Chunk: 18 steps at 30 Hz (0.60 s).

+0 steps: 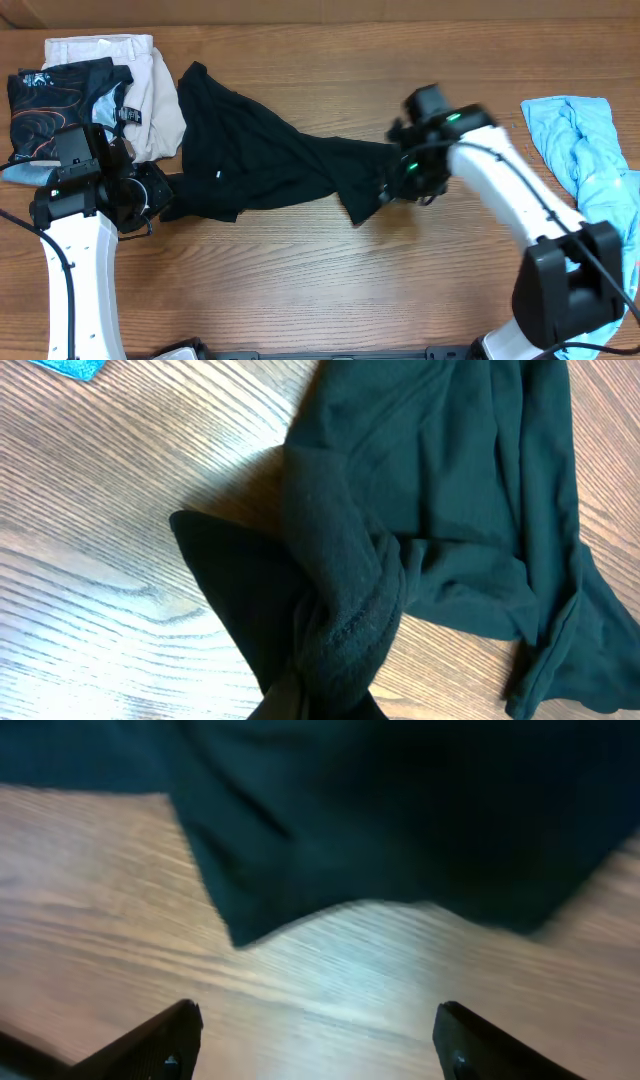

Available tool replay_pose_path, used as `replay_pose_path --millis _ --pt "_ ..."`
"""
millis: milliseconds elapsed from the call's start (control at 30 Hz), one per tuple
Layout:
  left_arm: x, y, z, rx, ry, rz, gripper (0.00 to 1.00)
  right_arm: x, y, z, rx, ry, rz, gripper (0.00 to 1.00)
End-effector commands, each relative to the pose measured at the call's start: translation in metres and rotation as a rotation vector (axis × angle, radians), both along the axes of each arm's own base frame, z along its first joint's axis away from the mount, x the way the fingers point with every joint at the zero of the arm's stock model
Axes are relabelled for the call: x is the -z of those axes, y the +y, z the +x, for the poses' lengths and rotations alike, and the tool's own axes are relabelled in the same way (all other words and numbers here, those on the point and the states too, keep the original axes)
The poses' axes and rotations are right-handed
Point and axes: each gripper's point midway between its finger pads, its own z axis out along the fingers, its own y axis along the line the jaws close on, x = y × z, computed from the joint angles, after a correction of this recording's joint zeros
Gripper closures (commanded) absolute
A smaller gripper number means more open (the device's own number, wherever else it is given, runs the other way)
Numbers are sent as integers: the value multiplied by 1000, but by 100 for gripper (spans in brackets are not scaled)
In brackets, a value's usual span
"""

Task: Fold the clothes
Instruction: 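Grasp the T-shirt's right side with the right gripper and pull rightward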

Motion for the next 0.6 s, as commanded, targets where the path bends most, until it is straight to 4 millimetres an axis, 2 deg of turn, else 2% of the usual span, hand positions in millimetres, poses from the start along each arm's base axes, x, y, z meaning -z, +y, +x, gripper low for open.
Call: replay_pose_path --millis 0,233,367,433,467,500,533,567 --pt "-1 -2 1 25 -5 2 96 16 13 -9 -96 -73 -76 22" --pt "-1 -2 1 25 -5 2 96 52 43 -13 -196 -156 -82 23" --pt "-1 -2 1 25 -5 2 96 65 47 -10 -207 -173 -93 28" --pt "-1 -2 1 25 -5 2 96 68 46 -8 -205 -180 -100 34" --pt "-1 -2 1 25 -6 2 96 69 45 -6 -203 -185 -109 42" --pt "-1 -2 1 25 -6 2 96 70 44 -5 -202 -189 -119 54" --pt "-1 -2 1 25 -6 2 96 70 43 -5 -201 -191 -125 73" --pt "-1 -2 1 25 -5 2 96 70 42 -4 -199 -192 -129 82"
